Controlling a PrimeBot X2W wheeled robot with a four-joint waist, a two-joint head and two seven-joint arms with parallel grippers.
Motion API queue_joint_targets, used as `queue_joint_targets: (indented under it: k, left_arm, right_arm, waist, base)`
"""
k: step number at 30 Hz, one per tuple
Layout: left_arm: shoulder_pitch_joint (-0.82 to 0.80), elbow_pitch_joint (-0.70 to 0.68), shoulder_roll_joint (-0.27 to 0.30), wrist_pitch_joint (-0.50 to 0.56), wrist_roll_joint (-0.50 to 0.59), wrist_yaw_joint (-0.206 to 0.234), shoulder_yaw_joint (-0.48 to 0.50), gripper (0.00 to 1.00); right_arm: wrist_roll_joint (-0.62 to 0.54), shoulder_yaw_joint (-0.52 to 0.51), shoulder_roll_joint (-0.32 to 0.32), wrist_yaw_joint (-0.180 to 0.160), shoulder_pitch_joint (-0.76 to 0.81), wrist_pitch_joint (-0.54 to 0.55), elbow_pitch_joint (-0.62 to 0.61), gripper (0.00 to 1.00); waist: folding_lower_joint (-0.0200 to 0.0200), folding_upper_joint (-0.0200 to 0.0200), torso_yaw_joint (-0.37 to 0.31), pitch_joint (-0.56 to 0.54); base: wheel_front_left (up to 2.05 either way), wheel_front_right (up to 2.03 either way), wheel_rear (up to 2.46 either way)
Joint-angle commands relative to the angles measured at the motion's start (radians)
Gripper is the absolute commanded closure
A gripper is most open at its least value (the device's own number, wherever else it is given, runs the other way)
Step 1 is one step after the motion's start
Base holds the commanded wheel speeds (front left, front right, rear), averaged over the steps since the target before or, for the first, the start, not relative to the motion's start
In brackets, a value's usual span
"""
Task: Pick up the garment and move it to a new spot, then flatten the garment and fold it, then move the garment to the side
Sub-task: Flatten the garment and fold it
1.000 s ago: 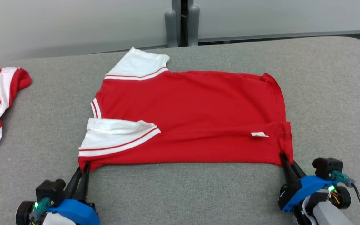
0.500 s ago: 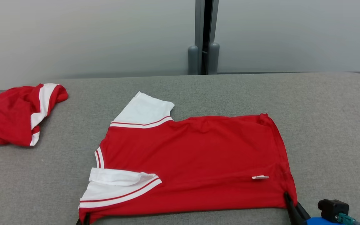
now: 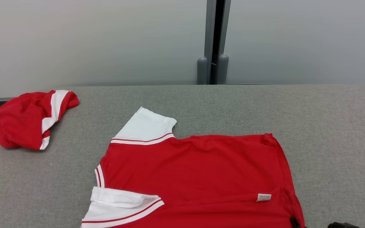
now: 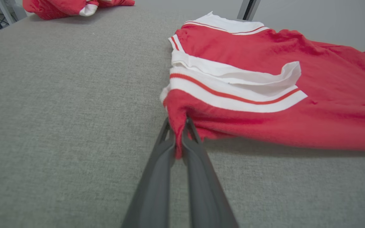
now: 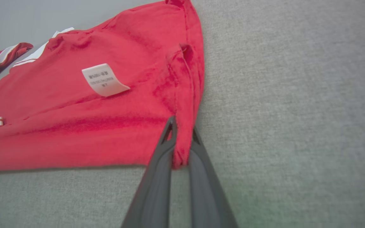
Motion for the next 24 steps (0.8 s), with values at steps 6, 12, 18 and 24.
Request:
queue_joint_targets:
  k: [6, 12, 18, 24]
  left_arm:
    - [-0.007, -0.029, 0.000, -0.003, 0.018, 0.018, 0.013, 0.00]
    - [-0.033, -0.104, -0.001, -0.003, 0.045, 0.021, 0.027, 0.00]
    - [-0.100, -0.170, 0.000, -0.003, 0.080, 0.018, 0.038, 0.00]
    - [-0.198, -0.210, -0.007, -0.003, 0.101, 0.017, 0.048, 0.00]
  right_arm:
    - [-0.047, -0.050, 0.024, -0.001, 0.033, 0.017, -0.065, 0.00]
    - [-0.082, -0.099, 0.026, -0.001, 0.000, -0.012, -0.111, 0.00]
    - [-0.143, -0.130, 0.036, -0.001, -0.058, -0.074, -0.154, 0.00]
    - [-0.221, -0.127, 0.052, -0.001, -0.121, -0.130, -0.183, 0.00]
  waist:
    - [0.0001, -0.0001, -0.024, -0.003]
    - [0.0001, -0.0001, -0.033, -0.007]
    - [0.0001, -0.0001, -0.043, -0.006]
    - [0.0001, -0.0001, -0.054, 0.004]
  base:
    - [0.00, 0.00, 0.00]
    - [0.00, 0.00, 0.00]
    - [0.00, 0.00, 0.00]
    - [0.00, 0.00, 0.00]
